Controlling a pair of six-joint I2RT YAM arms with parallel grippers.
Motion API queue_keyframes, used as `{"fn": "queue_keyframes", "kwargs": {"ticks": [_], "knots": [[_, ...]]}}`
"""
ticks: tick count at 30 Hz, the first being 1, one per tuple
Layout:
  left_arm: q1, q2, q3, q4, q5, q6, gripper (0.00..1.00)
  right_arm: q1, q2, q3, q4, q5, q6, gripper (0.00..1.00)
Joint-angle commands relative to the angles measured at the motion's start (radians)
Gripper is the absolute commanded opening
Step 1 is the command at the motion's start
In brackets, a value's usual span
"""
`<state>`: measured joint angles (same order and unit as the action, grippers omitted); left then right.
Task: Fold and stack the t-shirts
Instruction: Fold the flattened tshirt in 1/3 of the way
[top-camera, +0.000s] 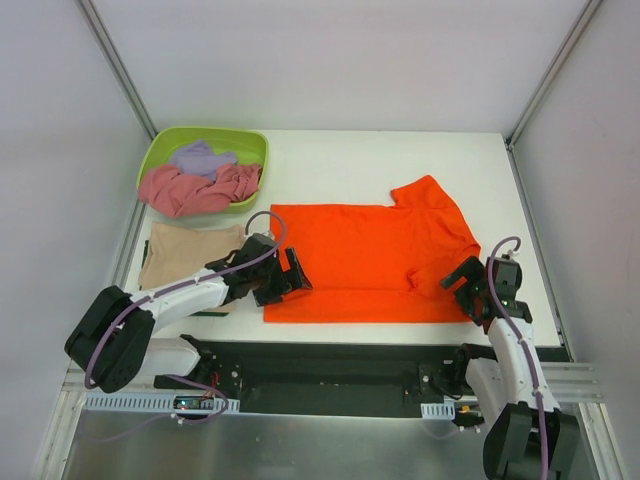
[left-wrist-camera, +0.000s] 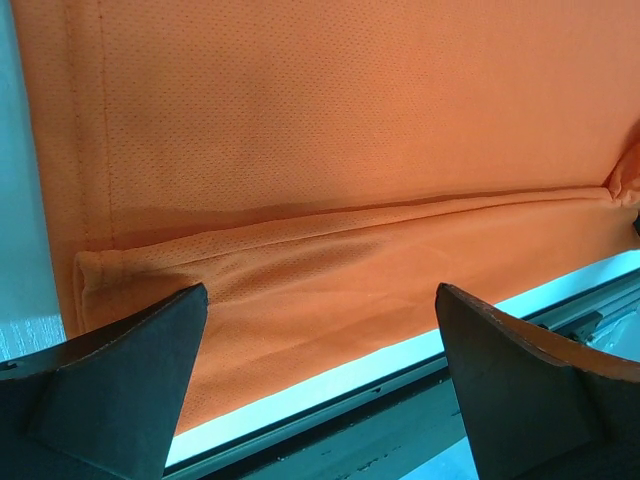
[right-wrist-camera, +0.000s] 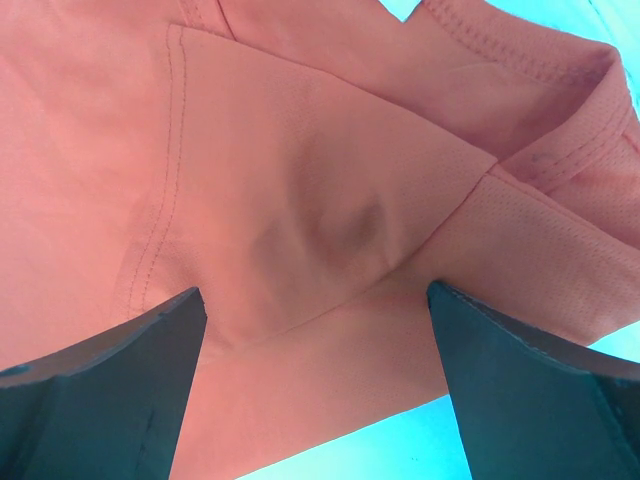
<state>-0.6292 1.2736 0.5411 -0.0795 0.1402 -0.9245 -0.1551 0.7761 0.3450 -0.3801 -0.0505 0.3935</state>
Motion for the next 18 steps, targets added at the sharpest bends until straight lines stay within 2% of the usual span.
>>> {"fn": "queue_keyframes", "kwargs": {"ticks": [1, 10, 14, 18], "knots": [[-0.007, 0.0, -0.049, -0.137, -0.07, 0.003, 0.99, -0.011, -0.076, -0.049, -0.18, 0.014, 0.028, 0.96], [-0.015, 0.01, -0.036, -0.138, -0.085, 0.019, 0.99, -0.012, -0.308, -0.083, -0.262, 0.044, 0.137, 0.96], [-0.026, -0.032, -0.035, -0.143, -0.088, 0.021, 0.99, -0.012, -0.325, -0.066, -0.284, 0.113, 0.117, 0.96], [-0.033, -0.071, -0.047, -0.154, -0.083, 0.016, 0.99, -0.012, -0.302, -0.041, -0.289, 0.109, 0.097, 0.96]]}}
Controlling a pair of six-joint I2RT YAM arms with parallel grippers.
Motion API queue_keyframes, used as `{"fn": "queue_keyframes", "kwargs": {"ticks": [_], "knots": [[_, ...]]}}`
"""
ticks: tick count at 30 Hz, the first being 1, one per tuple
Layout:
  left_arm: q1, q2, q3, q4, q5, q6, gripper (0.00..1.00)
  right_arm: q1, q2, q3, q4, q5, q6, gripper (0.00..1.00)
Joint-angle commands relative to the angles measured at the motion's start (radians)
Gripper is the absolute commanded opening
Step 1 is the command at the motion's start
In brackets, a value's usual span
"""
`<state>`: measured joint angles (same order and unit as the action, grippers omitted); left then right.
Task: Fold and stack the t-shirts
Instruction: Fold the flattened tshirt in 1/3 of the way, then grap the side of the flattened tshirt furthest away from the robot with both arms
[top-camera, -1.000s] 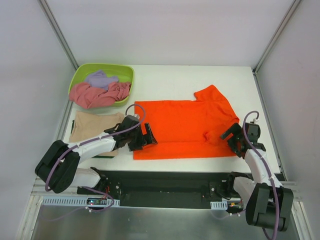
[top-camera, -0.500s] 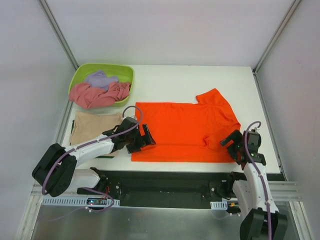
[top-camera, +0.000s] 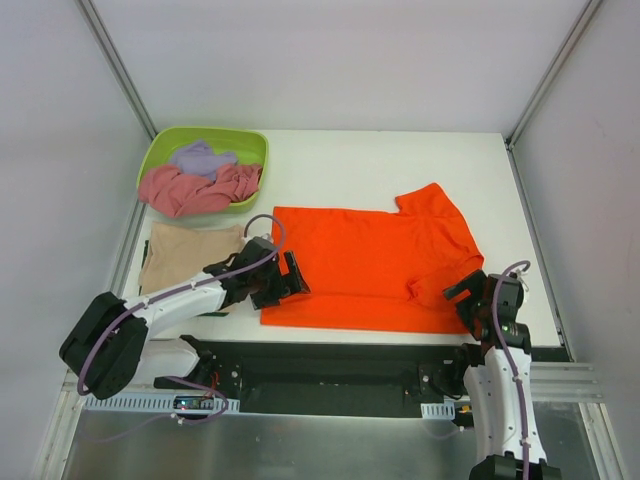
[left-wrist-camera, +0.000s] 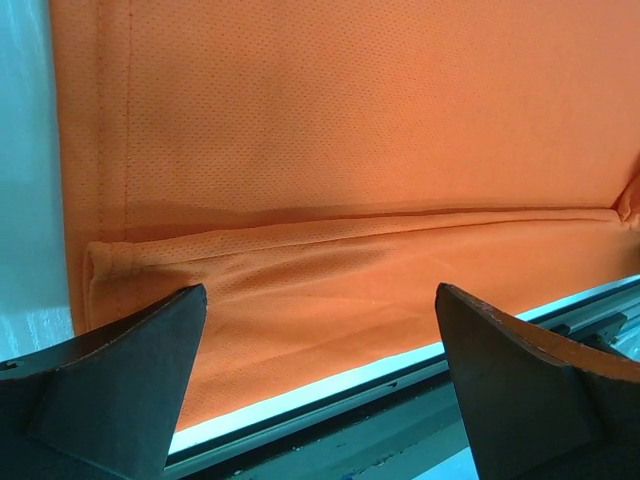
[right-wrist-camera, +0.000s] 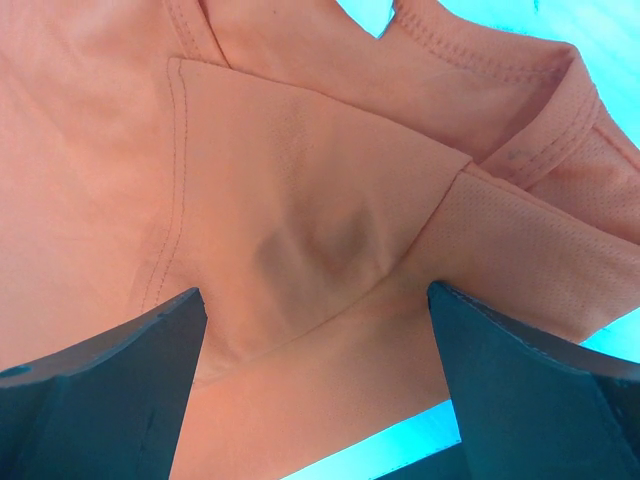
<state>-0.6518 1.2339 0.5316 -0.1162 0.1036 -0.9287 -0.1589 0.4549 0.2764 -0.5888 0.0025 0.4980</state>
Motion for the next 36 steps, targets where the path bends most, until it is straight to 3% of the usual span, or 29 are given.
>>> {"fn": "queue_keyframes", "kwargs": {"ticks": [1, 7, 10, 18, 20, 25, 31, 36], "knots": [[-0.011, -0.037, -0.033, -0.119, -0.047, 0.027, 0.99, -0.008, 0.024, 0.03, -0.071, 0.054, -0.018, 0.96], [-0.032, -0.07, 0.054, -0.125, -0.099, 0.134, 0.99, -0.008, 0.05, 0.151, -0.051, -0.033, -0.156, 0.96], [-0.032, -0.067, 0.125, -0.148, -0.156, 0.18, 0.99, -0.008, 0.044, 0.194, 0.052, -0.13, -0.249, 0.96], [0.023, 0.054, 0.411, -0.217, -0.318, 0.318, 0.99, -0.008, 0.14, 0.26, 0.393, -0.254, -0.263, 0.96], [0.087, 0.114, 0.484, -0.22, -0.28, 0.344, 0.99, -0.008, 0.236, 0.312, 0.449, -0.295, -0.274, 0.96], [0.237, 0.318, 0.681, -0.249, -0.166, 0.415, 0.99, -0.008, 0.543, 0.558, 0.408, -0.302, -0.436, 0.96], [0.293, 0.539, 0.925, -0.332, -0.174, 0.479, 0.97, 0.015, 0.965, 0.953, 0.296, -0.378, -0.685, 0.96], [0.317, 0.676, 1.07, -0.385, -0.202, 0.498, 0.93, 0.07, 1.263, 1.246, 0.248, -0.279, -0.763, 0.96]]}}
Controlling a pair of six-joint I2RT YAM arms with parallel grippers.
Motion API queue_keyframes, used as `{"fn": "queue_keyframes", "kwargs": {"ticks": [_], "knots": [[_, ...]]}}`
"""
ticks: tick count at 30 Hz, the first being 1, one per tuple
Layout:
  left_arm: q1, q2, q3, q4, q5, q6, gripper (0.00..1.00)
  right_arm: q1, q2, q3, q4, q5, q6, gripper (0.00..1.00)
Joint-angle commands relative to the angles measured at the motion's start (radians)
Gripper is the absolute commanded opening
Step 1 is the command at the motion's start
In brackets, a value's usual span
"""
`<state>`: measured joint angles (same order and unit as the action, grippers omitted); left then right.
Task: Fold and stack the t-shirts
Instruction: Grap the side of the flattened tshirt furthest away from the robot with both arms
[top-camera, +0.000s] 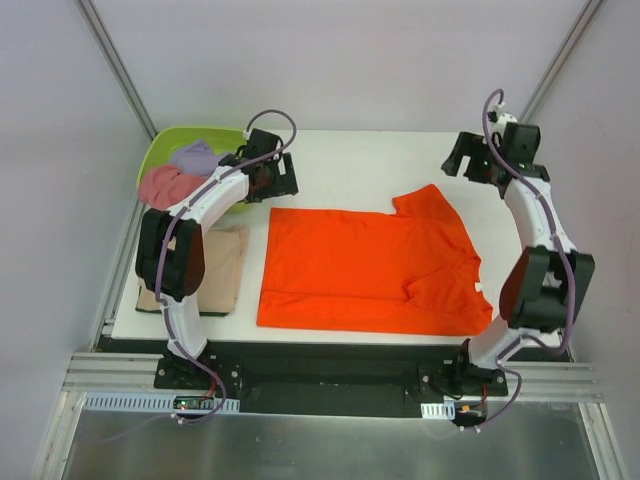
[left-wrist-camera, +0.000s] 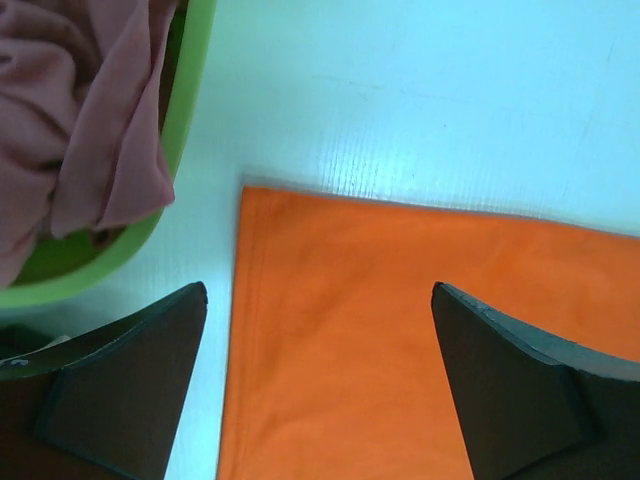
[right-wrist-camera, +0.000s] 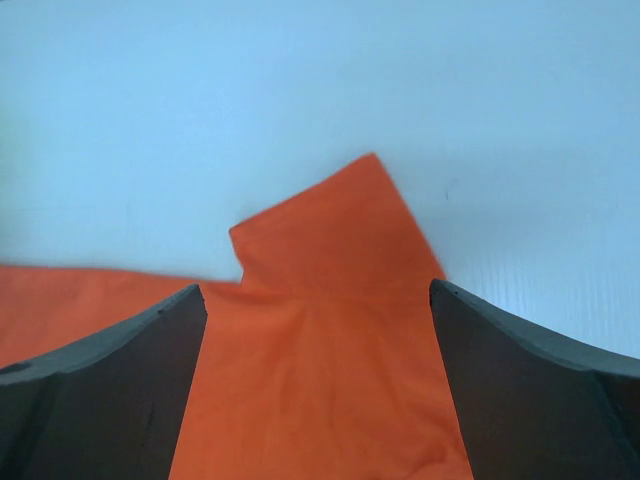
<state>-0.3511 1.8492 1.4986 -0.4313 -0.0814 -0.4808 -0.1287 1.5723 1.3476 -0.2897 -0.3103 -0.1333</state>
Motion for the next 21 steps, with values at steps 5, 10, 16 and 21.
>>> {"fn": "queue_keyframes", "kwargs": {"ticks": [5, 10, 16, 21], "knots": [[0.03, 0.179, 0.195, -0.093, 0.0, 0.057, 0.88, 0.067, 0.386, 0.405, -0.097, 0.117, -0.124, 0.97], [0.044, 0.234, 0.213, -0.092, 0.048, 0.041, 0.77, 0.083, 0.544, 0.522, -0.131, 0.096, -0.135, 0.99], [0.046, 0.284, 0.227, -0.093, -0.018, 0.034, 0.7, 0.103, 0.618, 0.553, -0.118, 0.096, -0.141, 0.99], [0.046, 0.321, 0.229, -0.092, -0.061, 0.01, 0.59, 0.115, 0.65, 0.564, -0.115, 0.086, -0.149, 0.96]]}}
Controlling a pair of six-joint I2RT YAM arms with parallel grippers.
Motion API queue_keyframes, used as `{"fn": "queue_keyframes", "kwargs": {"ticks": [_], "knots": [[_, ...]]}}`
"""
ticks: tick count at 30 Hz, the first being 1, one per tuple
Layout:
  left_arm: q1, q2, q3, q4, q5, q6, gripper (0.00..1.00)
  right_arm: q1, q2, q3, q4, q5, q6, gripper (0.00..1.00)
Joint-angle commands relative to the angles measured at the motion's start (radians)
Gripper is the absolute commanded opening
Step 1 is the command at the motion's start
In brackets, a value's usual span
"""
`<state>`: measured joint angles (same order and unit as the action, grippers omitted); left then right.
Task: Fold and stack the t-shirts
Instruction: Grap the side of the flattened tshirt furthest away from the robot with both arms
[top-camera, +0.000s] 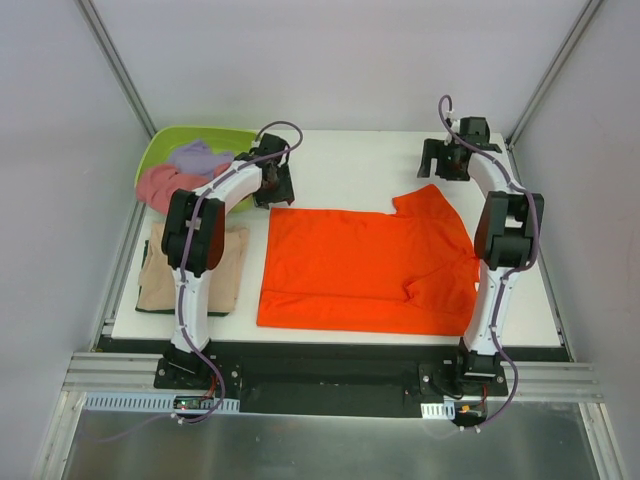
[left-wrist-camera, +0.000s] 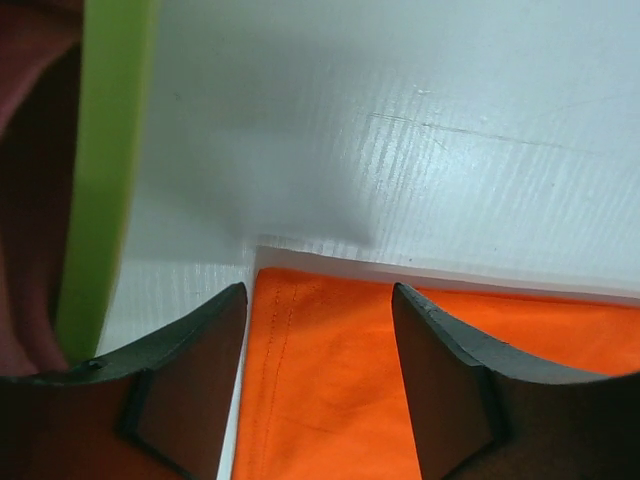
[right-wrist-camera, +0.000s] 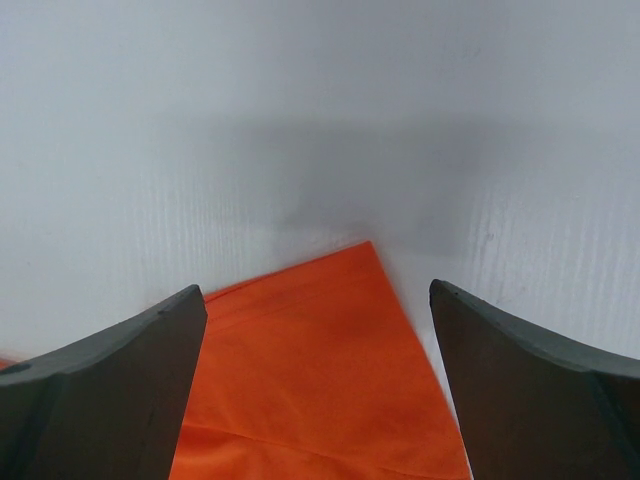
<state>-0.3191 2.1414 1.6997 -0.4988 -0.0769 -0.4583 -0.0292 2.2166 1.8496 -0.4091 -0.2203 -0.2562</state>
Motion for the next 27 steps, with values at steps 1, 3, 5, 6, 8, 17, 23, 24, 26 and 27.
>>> {"fn": "queue_keyframes", "kwargs": {"ticks": [1, 3, 5, 6, 8, 17, 23, 24, 26, 27], "knots": [[0.014, 0.034, 0.029, -0.024, -0.078, -0.017, 0.58, 0.018, 0.009, 0.062, 0.003, -0.004, -0.034, 0.95], [0.014, 0.048, 0.04, -0.024, -0.084, -0.017, 0.53, 0.023, 0.015, 0.057, 0.0, 0.004, -0.043, 0.95], [0.014, 0.058, 0.043, -0.024, -0.075, -0.017, 0.5, 0.026, 0.02, 0.057, -0.002, 0.006, -0.046, 0.95], [0.014, 0.058, 0.04, -0.026, -0.08, -0.022, 0.49, 0.026, 0.025, 0.057, -0.002, 0.007, -0.046, 0.94], [0.014, 0.064, 0.037, -0.024, -0.087, -0.02, 0.43, 0.028, 0.032, 0.066, -0.007, 0.007, -0.049, 0.93], [0.014, 0.071, 0.018, -0.024, 0.005, -0.008, 0.0, 0.028, 0.094, 0.103, -0.083, 0.052, -0.058, 0.85], [0.014, 0.023, -0.029, -0.001, 0.017, 0.001, 0.0, 0.061, 0.112, 0.103, -0.106, 0.048, -0.084, 0.8], [0.014, 0.015, -0.032, 0.003, 0.025, 0.004, 0.0, 0.063, 0.117, 0.108, -0.108, 0.05, -0.087, 0.79], [0.014, 0.009, -0.034, 0.008, 0.031, 0.006, 0.0, 0.071, 0.132, 0.129, -0.125, 0.061, -0.092, 0.73], [0.014, 0.003, -0.034, 0.011, 0.032, 0.006, 0.0, 0.077, 0.143, 0.149, -0.14, 0.071, -0.094, 0.68]]}}
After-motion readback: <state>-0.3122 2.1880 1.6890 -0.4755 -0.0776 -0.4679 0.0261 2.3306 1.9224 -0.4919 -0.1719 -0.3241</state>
